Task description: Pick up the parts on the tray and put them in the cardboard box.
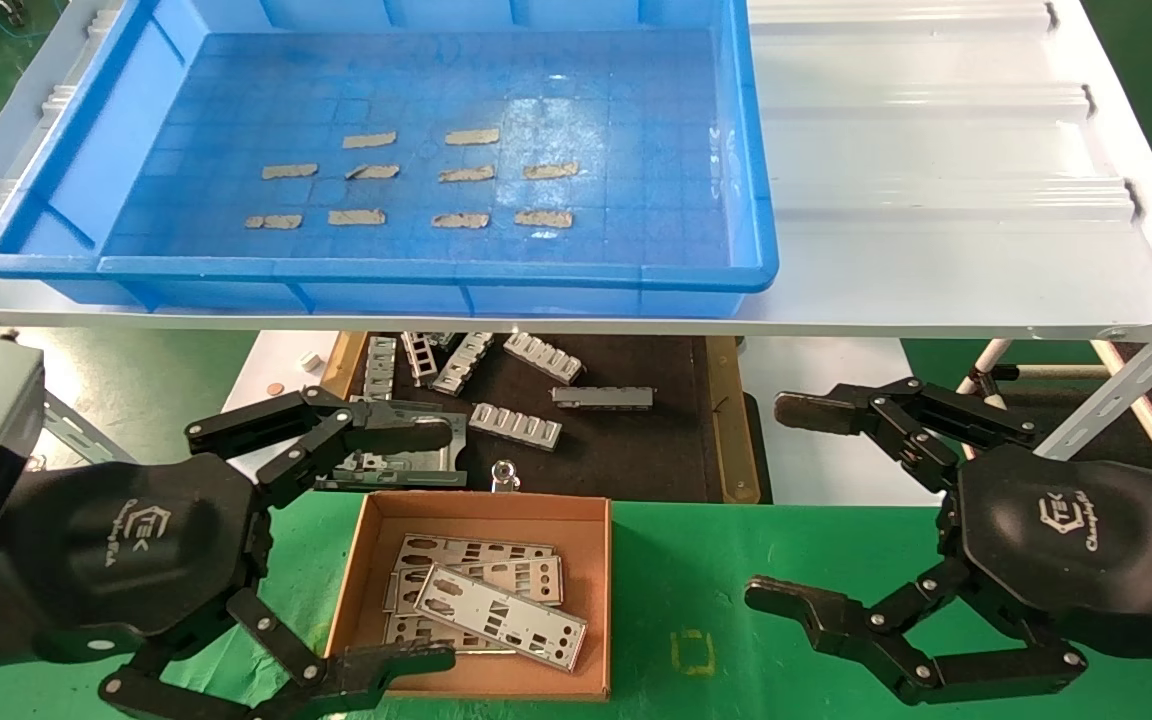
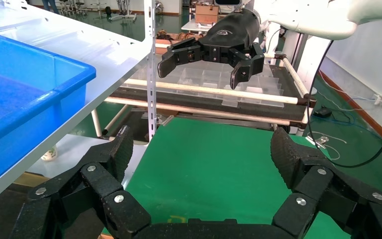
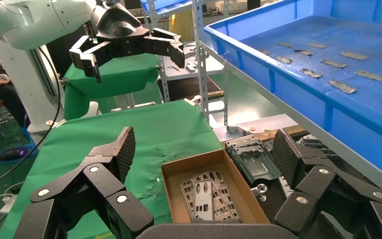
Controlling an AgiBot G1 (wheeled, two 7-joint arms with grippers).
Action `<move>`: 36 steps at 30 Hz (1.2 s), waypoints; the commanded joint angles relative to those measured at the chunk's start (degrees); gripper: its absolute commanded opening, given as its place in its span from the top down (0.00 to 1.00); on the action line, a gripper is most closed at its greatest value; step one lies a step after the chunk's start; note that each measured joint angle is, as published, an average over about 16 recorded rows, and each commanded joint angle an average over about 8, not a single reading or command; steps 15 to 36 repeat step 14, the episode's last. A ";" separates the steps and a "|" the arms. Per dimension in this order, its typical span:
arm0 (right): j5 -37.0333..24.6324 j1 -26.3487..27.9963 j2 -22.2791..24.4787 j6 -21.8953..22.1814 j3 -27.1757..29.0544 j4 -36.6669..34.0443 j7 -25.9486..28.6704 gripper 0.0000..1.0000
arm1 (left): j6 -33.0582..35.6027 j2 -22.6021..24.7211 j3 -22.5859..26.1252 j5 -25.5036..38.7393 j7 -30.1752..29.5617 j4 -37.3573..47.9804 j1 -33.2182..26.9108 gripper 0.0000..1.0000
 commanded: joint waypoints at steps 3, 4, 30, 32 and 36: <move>0.00 0.00 0.00 0.00 0.00 0.00 0.00 0.00 | 0.00 0.00 0.00 0.00 0.00 0.00 0.00 0.00; 0.00 0.00 0.00 0.00 0.00 0.00 0.00 0.00 | 0.00 0.00 0.00 0.00 0.00 0.00 0.00 0.00; 0.00 0.00 0.00 0.00 0.00 0.00 0.00 0.00 | 0.00 0.00 0.00 0.00 0.00 0.00 0.00 0.00; 0.00 0.00 0.00 0.00 0.00 0.00 0.00 0.00 | 0.00 0.00 0.00 0.00 0.00 0.00 0.00 0.00; 0.00 0.00 0.00 0.00 0.00 0.00 0.00 0.00 | 0.00 0.00 0.00 0.00 0.00 0.00 0.00 0.00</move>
